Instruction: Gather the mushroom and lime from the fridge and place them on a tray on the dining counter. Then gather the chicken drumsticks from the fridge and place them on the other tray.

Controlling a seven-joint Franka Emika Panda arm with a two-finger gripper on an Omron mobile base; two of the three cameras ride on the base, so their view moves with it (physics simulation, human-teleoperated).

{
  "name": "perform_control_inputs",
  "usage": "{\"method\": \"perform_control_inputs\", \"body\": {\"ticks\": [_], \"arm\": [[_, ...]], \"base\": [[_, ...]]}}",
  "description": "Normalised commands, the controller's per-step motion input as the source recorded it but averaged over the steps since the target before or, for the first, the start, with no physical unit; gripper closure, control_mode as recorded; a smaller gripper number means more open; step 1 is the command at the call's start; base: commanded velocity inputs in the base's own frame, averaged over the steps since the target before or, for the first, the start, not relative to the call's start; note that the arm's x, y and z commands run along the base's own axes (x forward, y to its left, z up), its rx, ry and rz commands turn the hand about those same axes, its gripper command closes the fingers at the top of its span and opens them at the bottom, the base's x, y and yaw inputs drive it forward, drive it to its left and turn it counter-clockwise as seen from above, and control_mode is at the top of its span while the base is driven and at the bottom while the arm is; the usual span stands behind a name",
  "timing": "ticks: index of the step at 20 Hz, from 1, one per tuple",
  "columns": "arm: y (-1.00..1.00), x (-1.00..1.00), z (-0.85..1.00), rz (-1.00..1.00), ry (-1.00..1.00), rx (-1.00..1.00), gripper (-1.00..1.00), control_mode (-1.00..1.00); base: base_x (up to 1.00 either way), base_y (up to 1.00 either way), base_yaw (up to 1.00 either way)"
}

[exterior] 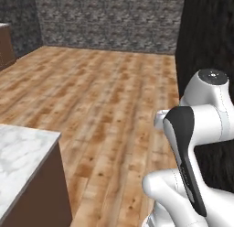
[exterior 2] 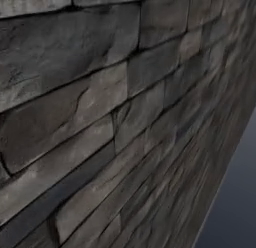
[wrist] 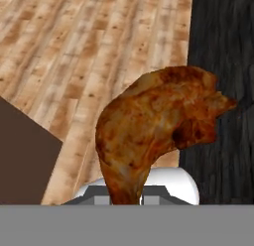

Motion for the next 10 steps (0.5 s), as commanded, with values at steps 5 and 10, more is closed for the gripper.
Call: {"method": "perform_control_inputs", "body": {"ticks": [5,10], "arm": [[0.0,0.0,0.0,0.0,0.0,0.0,1.0,1.0],[0.0,0.0,0.0,0.0,0.0,0.0,1.0,1.0]], "base": [[0.97,-0.35,0.39],[0.97,-0.34,0.39]]}}
